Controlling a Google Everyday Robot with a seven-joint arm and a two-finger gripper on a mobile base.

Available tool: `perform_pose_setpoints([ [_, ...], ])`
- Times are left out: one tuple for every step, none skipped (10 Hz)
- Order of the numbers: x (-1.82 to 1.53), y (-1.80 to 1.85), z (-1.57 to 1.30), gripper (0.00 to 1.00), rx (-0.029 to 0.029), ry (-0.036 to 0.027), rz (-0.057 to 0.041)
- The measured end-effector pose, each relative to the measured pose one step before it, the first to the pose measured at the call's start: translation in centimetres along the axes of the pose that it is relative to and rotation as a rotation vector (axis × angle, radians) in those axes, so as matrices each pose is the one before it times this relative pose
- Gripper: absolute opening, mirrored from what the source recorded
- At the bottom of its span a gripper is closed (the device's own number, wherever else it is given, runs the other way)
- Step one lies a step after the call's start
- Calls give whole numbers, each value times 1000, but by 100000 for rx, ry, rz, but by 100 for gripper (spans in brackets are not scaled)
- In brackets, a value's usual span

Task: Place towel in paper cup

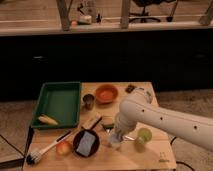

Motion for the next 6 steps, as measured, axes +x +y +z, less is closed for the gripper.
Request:
perform_pose_setpoints([
  [57, -17, 18, 69, 48, -105, 179],
  [-4, 105, 24, 75, -482, -268, 75],
  [35, -53, 97, 80, 36, -287, 20],
  [15, -59, 82, 80, 58, -226, -41],
  [-2, -52, 89, 80, 98, -292, 13],
  [4, -15, 64, 80, 76, -218, 52],
])
